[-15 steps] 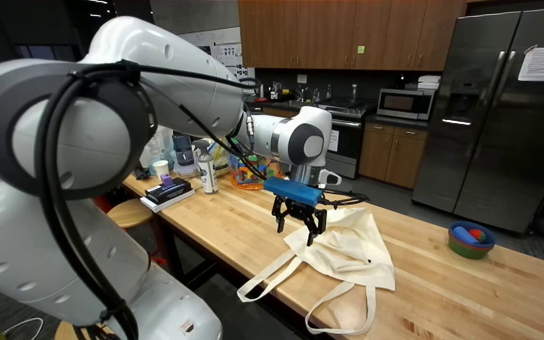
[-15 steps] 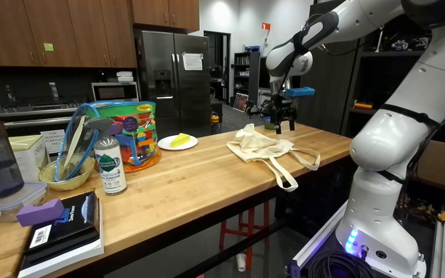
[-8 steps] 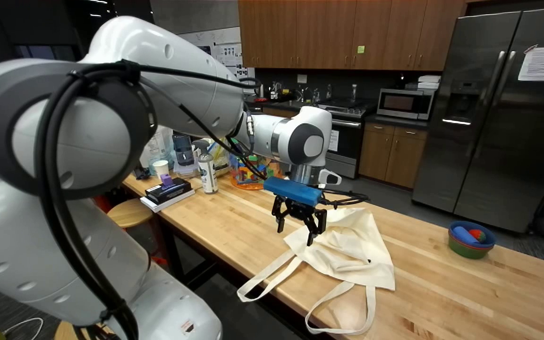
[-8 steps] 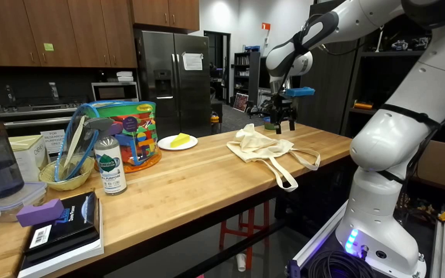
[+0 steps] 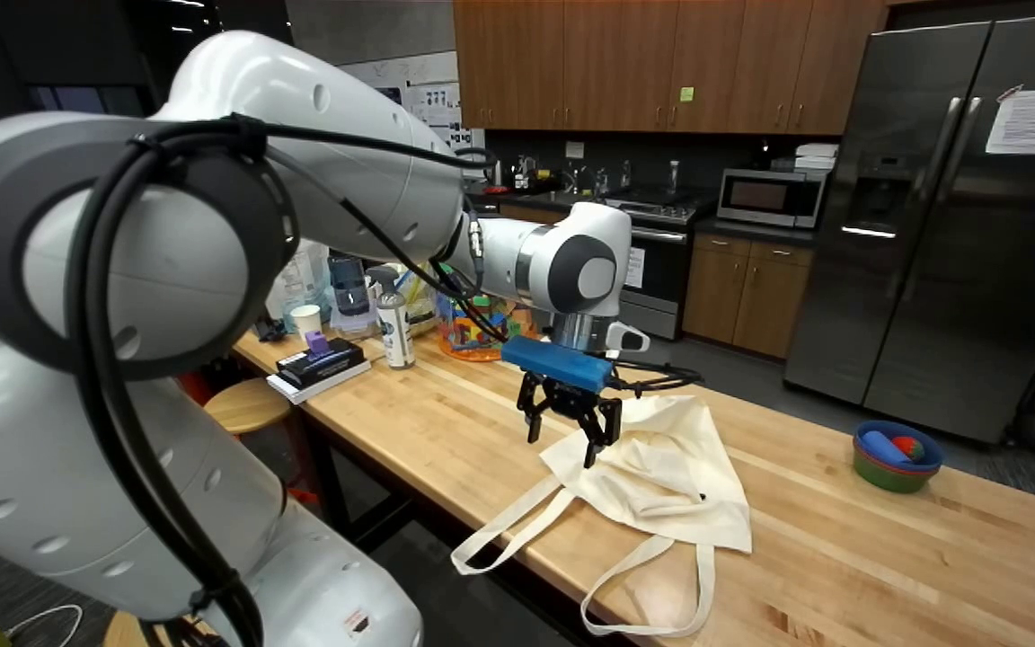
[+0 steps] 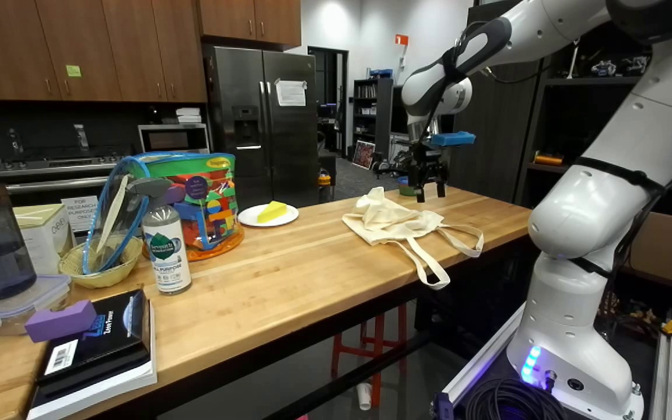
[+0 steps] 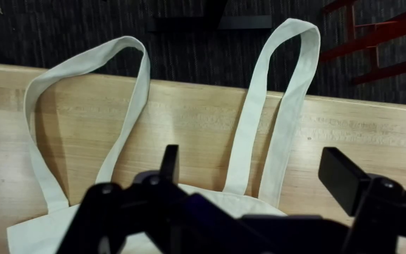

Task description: Unfold the bag

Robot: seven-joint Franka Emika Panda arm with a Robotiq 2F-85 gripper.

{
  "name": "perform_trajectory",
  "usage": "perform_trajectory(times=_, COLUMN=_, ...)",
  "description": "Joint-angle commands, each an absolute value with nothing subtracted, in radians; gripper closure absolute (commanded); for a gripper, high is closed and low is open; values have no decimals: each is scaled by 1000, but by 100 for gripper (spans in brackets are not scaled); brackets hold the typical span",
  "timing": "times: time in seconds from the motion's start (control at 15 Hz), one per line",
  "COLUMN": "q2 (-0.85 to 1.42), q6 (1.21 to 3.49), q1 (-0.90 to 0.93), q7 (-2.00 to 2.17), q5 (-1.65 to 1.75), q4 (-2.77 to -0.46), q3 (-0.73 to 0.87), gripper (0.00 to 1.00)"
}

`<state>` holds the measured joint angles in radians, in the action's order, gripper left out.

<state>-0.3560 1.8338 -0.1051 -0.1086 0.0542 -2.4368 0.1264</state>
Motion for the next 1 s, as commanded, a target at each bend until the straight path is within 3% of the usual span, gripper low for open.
perform_trajectory(times=0.0, q2=-356, q6=1833, q1=-105, q7=-109, q5=54, q4=-2436, q3=126, gripper=0)
perform_trajectory(times=0.93, q2=-293, q6=1850, q1=-52, q7=40, q5=34, q4=-2364, q3=19, gripper=0)
